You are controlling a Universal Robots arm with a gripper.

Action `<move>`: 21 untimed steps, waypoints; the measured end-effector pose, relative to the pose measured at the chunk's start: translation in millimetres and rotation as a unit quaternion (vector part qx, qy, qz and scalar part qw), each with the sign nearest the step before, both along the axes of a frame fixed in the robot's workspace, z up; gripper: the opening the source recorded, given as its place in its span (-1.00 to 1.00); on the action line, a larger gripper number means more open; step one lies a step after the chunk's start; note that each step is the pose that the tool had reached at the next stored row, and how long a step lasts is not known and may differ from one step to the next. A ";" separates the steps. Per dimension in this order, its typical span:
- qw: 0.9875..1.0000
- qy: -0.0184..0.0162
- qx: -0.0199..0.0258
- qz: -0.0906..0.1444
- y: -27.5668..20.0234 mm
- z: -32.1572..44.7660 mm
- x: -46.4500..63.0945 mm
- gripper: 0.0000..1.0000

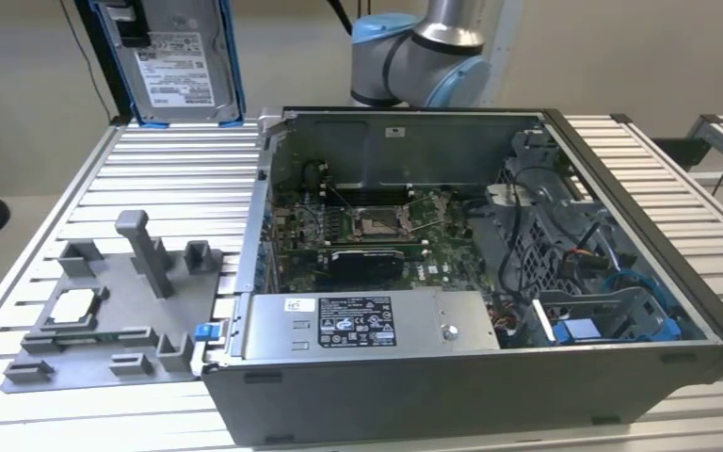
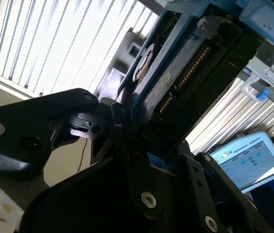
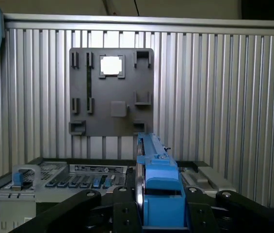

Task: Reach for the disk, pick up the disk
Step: 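Pick up the disk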

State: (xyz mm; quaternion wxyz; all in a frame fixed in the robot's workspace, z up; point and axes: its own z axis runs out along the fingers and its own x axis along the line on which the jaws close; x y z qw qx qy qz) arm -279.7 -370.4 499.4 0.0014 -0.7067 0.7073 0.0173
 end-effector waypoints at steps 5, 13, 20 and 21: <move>1.000 0.000 0.000 0.000 0.0 0.0 11.6 -1.00; 1.000 0.000 0.000 0.000 0.0 0.0 30.6 -1.00; 1.000 0.000 0.000 0.000 0.0 0.0 47.6 -1.00; 1.000 0.000 0.000 0.000 0.0 0.0 50.2 -1.00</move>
